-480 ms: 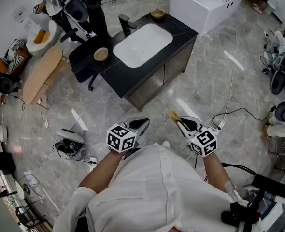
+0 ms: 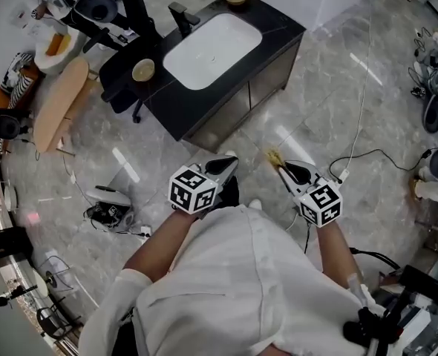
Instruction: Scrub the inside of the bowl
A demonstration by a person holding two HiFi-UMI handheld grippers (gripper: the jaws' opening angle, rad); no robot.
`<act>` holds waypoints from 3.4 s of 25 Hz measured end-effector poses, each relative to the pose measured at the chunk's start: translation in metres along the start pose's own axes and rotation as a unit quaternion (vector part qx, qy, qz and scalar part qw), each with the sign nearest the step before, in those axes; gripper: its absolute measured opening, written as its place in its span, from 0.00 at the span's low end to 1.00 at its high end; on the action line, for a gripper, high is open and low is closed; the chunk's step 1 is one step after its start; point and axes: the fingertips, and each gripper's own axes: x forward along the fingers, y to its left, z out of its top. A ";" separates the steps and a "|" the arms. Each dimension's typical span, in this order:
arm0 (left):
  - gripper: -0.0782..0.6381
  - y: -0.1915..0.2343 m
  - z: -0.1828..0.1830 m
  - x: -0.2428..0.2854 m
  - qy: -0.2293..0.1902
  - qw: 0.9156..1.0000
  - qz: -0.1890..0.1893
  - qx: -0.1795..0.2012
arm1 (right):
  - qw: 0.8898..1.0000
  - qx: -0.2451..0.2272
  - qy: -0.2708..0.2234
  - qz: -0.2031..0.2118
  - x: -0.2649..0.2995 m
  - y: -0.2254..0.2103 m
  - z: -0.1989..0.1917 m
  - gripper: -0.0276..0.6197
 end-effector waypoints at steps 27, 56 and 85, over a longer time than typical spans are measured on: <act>0.16 0.286 0.238 0.159 -0.101 0.987 -0.011 -0.124 | 0.999 -0.020 0.050 0.001 0.204 -0.259 0.189 0.09; 0.31 0.616 0.367 0.358 -0.176 0.846 0.261 -0.431 | 0.977 -0.041 0.117 0.172 0.279 -0.564 0.250 0.09; 0.13 0.541 0.361 0.321 0.056 0.923 0.338 -0.174 | 0.961 -0.103 0.109 0.232 0.334 -0.517 0.281 0.09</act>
